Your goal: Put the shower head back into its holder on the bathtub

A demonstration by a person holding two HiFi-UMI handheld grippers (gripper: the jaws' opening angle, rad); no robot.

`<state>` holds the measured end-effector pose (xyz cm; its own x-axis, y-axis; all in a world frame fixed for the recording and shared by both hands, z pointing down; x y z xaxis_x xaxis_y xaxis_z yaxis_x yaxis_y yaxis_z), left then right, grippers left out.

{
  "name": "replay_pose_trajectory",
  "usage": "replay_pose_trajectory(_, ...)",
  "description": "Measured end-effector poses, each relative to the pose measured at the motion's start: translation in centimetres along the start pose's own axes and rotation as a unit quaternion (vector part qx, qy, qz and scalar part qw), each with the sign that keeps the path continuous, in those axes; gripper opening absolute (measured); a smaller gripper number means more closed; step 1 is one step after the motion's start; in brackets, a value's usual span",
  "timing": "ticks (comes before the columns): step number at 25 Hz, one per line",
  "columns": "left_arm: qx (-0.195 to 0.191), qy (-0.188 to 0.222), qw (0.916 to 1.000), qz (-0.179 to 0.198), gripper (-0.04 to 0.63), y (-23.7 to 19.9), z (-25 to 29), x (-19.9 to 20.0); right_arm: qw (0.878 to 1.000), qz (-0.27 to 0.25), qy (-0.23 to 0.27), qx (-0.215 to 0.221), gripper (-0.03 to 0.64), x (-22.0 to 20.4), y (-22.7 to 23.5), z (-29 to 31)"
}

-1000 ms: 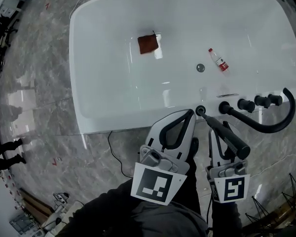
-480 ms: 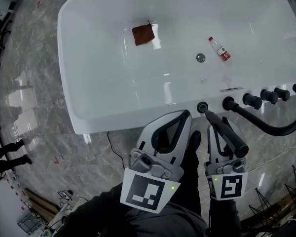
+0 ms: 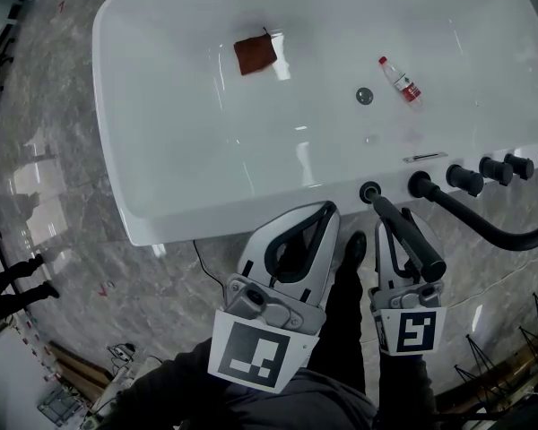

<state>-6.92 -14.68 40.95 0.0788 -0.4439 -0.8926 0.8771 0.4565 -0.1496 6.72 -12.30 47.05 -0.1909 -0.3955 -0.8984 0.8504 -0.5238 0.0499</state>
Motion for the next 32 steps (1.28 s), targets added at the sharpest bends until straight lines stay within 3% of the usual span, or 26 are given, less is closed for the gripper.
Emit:
replay_pose_trajectory(19, 0.009, -0.010, 0.9999, -0.005, 0.003, -1.3, -0.1, -1.0, 0.999, 0.006, -0.049, -0.005, 0.140, -4.5, 0.3, 2.4)
replay_pose_trajectory(32, 0.012, -0.015, 0.9998, -0.004, 0.003, -1.4, -0.7, -1.7, 0.999, 0.009, -0.051, -0.004, 0.140, -5.3, 0.2, 3.9)
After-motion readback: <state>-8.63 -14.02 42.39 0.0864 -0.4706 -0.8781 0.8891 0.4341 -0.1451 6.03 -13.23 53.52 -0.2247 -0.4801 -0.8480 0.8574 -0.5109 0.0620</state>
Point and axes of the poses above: the fingertips, and each gripper's own axes: z forward along the fingers, y to its right, x out of its top, the point moved 4 cm from there along -z, backward along the fingers, and after that the axes turned 5 degrees about x, right-handed, at the moved point
